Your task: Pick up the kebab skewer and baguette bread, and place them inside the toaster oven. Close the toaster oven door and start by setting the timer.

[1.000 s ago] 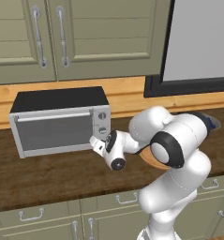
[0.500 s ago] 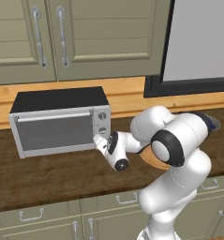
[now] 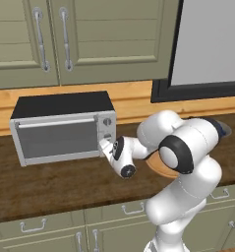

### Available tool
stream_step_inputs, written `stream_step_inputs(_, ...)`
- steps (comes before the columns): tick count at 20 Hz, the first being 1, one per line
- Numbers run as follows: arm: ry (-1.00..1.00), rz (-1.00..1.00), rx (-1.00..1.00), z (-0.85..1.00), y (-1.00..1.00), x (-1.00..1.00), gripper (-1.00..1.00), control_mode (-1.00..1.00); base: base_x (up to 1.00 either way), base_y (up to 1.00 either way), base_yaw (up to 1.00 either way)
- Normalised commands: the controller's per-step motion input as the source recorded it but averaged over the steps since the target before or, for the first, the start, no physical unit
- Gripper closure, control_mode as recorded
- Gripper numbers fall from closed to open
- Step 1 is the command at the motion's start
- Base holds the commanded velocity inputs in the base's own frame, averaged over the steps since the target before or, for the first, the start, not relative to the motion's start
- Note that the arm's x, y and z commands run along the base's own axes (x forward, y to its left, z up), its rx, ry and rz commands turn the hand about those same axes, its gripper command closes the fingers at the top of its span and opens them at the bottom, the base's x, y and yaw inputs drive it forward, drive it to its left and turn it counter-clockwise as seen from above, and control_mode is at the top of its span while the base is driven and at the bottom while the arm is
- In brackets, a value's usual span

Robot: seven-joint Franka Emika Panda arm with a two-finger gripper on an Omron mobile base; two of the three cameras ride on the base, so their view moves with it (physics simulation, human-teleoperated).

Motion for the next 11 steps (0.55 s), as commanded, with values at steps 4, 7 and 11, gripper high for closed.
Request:
stream_step_inputs(4, 0.0, -0.14, 0.25, -0.01, 0.23, 0.17, 1.0, -1.0, 0.0, 0.0, 0.0)
stream_step_inputs(7, 0.0, -0.16, 0.25, -0.12, 0.28, 0.12, 1.0, -1.0, 0.0, 0.0, 0.0)
stream_step_inputs(11, -0.01, -0.16, 0.24, -0.2, 0.31, 0.18, 1.0, -1.0, 0.0, 0.0, 0.0)
